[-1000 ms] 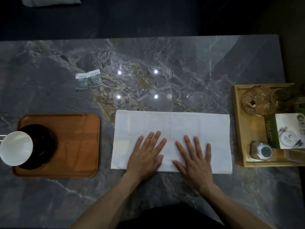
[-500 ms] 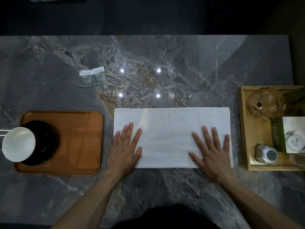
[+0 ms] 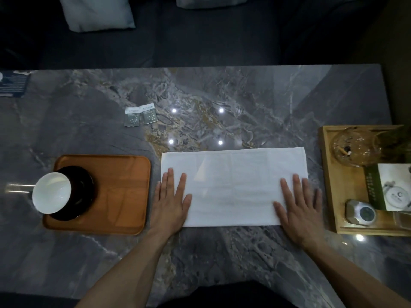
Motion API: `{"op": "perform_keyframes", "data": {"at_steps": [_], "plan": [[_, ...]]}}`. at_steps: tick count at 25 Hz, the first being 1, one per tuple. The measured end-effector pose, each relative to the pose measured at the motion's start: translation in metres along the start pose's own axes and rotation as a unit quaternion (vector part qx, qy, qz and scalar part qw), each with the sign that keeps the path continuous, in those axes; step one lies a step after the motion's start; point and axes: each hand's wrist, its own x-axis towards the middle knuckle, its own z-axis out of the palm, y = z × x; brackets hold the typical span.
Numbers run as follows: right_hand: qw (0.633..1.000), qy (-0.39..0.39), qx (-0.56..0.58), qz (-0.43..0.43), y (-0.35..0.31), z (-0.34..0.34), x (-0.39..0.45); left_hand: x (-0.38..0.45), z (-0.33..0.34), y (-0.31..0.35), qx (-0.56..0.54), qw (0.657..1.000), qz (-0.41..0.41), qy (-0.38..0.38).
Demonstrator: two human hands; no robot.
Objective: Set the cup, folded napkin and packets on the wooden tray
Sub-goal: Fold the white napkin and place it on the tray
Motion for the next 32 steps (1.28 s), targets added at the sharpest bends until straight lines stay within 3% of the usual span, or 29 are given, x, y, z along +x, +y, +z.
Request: {"op": "perform_keyframes", "data": {"at_steps": [6,11,17,21,23,27,32], "plan": [[0.997,0.005,0.048,0.061,-0.001,0.0,-0.009,-0.005,-0.023,0.026,-0.031,0.988,-0.148,-0.033],[0.995,0.02,0.07,0.066,0.012,0.015,-0.041,0.003,-0.046,0.041,-0.162,0.944,-0.287,-0.004],[0.995,0.014,0.082,0.053,0.018,0.02,-0.058,0.027,-0.043,0.025,-0.347,0.869,-0.352,0.012],[0.994,0.014,0.09,0.054,0.015,0.018,-0.059,0.029,-0.037,0.012,-0.492,0.757,-0.429,0.037],[0.995,0.01,0.085,0.048,0.015,0.017,-0.06,0.026,-0.041,0.005,-0.5,0.771,-0.393,0.03],[0.996,0.007,0.075,0.04,0.007,0.018,-0.061,0.009,-0.061,-0.005,-0.416,0.87,-0.253,0.078],[0.997,-0.01,0.059,-0.044,-0.014,0.024,-0.065,-0.01,-0.093,-0.024,-0.379,0.894,-0.207,0.116]]}}
